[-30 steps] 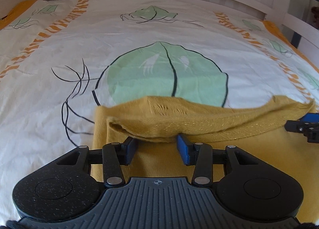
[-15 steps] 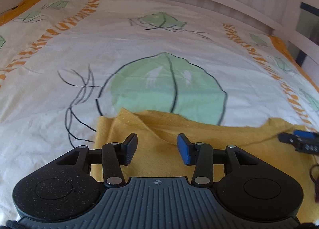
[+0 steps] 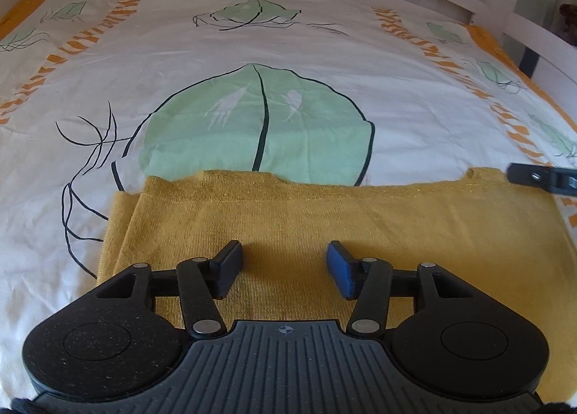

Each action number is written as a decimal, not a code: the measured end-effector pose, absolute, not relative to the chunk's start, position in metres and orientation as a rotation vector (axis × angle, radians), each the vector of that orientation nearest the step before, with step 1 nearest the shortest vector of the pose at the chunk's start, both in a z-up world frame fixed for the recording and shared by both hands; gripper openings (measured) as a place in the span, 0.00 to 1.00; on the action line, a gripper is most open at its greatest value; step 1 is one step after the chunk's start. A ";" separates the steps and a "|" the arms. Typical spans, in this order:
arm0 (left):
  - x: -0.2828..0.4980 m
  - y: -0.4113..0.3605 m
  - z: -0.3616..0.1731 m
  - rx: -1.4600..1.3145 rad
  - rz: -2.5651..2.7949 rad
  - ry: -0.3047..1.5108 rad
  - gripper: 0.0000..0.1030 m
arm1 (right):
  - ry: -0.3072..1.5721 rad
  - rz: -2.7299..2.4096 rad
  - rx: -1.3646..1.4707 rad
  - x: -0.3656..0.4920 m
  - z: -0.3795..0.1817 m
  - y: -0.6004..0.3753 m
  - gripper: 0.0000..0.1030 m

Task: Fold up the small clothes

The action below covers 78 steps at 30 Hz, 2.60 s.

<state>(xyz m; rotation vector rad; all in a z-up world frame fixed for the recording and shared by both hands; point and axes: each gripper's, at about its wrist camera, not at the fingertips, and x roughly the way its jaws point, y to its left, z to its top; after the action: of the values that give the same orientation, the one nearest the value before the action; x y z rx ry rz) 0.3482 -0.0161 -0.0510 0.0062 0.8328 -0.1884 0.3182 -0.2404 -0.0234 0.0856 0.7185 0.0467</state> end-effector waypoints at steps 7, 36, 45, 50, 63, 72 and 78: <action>0.349 -0.023 -0.057 0.038 -0.127 0.815 0.76 | 0.673 0.084 0.077 0.269 -0.025 -0.245 0.82; 0.231 -0.057 -0.049 0.082 -0.245 0.883 0.95 | 0.724 0.040 0.142 0.147 -0.042 -0.282 1.00; 0.210 -0.064 -0.069 0.099 -0.169 0.789 1.00 | 0.716 0.023 0.093 0.130 -0.067 -0.276 1.00; 0.202 -0.066 -0.072 0.106 -0.157 0.726 1.00 | 0.690 0.024 0.096 0.126 -0.069 -0.276 1.00; 0.201 -0.064 -0.074 0.090 -0.162 0.716 1.00 | 0.690 0.013 0.073 0.127 -0.071 -0.273 1.00; 0.200 -0.064 -0.073 0.094 -0.160 0.716 1.00 | 0.691 0.011 0.066 0.128 -0.072 -0.272 1.00; 0.201 -0.065 -0.068 0.100 -0.151 0.716 0.98 | 0.691 0.011 0.066 0.127 -0.072 -0.272 1.00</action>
<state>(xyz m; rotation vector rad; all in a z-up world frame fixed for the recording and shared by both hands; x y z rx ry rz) 0.2006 -0.0647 -0.0676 0.1001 0.7160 -0.1505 0.1273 -0.2724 -0.0717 0.0659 0.6906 0.0112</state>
